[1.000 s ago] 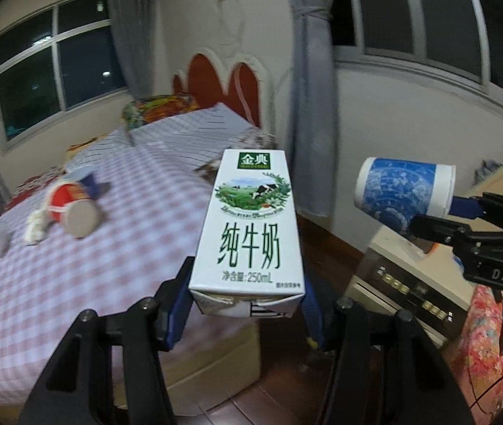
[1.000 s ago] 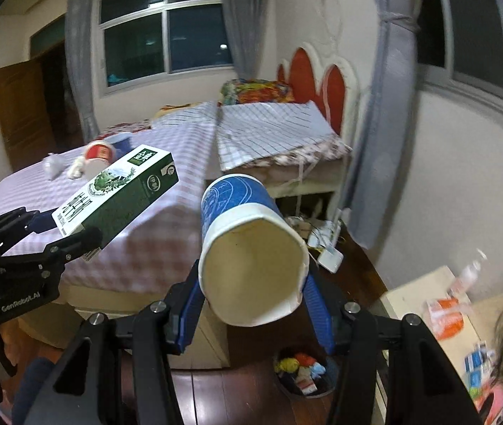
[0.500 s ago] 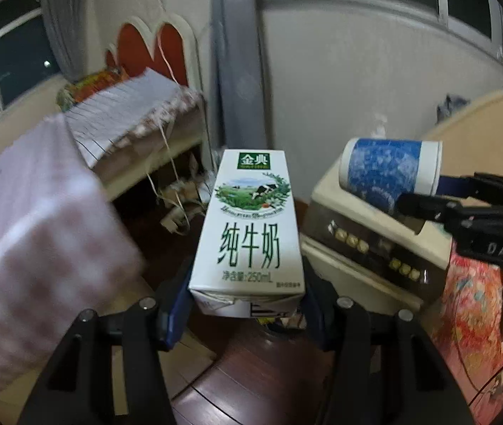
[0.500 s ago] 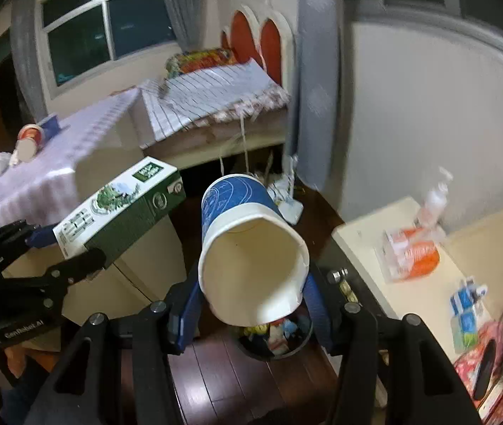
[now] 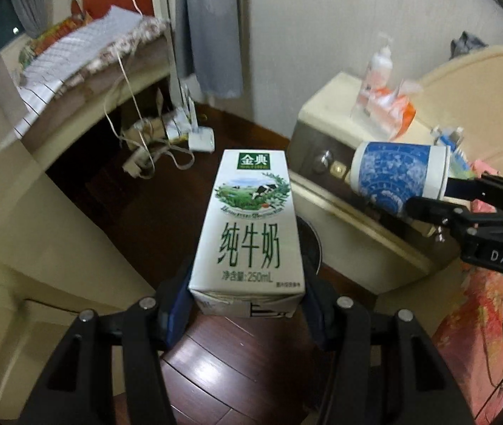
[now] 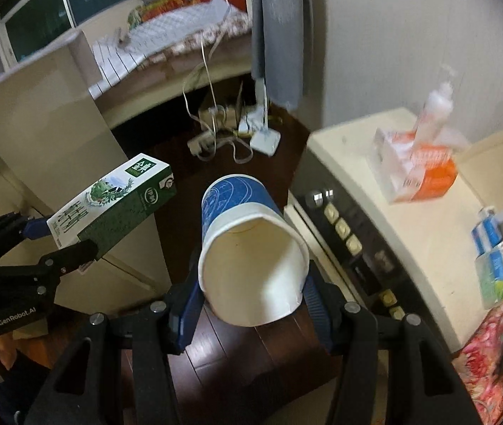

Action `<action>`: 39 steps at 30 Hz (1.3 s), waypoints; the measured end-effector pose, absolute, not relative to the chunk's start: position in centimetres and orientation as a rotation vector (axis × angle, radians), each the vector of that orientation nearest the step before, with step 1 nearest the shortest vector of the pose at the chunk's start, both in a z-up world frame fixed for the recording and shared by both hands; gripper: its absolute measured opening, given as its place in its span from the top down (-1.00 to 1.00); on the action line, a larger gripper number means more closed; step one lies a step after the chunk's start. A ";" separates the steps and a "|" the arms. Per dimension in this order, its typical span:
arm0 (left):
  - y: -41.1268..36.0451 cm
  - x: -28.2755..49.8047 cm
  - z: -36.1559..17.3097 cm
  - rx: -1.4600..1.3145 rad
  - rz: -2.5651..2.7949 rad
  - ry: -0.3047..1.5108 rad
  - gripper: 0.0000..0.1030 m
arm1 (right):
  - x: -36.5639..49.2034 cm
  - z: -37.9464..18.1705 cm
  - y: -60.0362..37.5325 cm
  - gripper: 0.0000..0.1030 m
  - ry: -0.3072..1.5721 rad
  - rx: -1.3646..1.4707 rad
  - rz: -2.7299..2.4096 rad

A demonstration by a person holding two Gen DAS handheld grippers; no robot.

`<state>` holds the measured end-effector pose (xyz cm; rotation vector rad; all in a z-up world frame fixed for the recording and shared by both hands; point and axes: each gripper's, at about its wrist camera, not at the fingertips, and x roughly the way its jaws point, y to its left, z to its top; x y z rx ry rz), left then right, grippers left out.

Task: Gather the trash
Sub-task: 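Carry the milk carton and blue cup over the black trash bin, then open both tools to drop the carton and cup into the bin, then move both open tools back to the trash on the bed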

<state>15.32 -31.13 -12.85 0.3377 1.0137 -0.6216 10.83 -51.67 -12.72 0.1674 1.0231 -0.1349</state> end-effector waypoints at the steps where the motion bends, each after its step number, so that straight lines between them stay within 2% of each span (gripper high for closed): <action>1: -31.3 15.7 -13.5 0.340 -0.623 1.029 -0.08 | 11.2 -13.7 -51.9 -0.08 1.037 0.172 -0.130; 18: -34.5 19.8 -26.0 0.371 -0.652 1.266 -0.09 | 17.2 -27.9 -52.3 -0.10 1.235 0.132 -0.057; 19: -34.6 20.0 -26.4 0.371 -0.658 1.274 -0.10 | 17.6 -28.8 -52.2 -0.13 1.243 0.121 -0.047; 20: -34.7 20.3 -27.3 0.373 -0.652 1.283 -0.15 | 17.9 -29.4 -52.1 -0.25 1.246 0.119 -0.036; 21: -34.7 20.7 -28.1 0.395 -0.620 1.279 -0.33 | 18.3 -30.3 -51.9 -0.33 1.245 0.105 -0.021; 23: -34.3 21.2 -29.0 0.402 -0.581 1.280 -0.58 | 19.0 -32.3 -51.5 -0.70 1.271 0.034 -0.052; 25: -33.5 21.4 -29.4 0.427 -0.538 1.281 -0.58 | 19.4 -33.6 -51.6 -0.74 1.310 0.002 -0.088; 28: -32.1 21.4 -29.2 0.434 -0.500 1.270 -0.60 | 18.9 -33.8 -52.0 -0.99 1.328 0.027 -0.101; 36: -30.1 20.0 -27.4 0.386 -0.458 1.259 -0.85 | 17.7 -31.3 -51.2 -1.00 1.304 0.065 -0.124; 39: -29.3 19.6 -26.0 0.346 -0.459 1.250 -0.86 | 17.3 -29.3 -50.4 -1.00 1.273 0.074 -0.120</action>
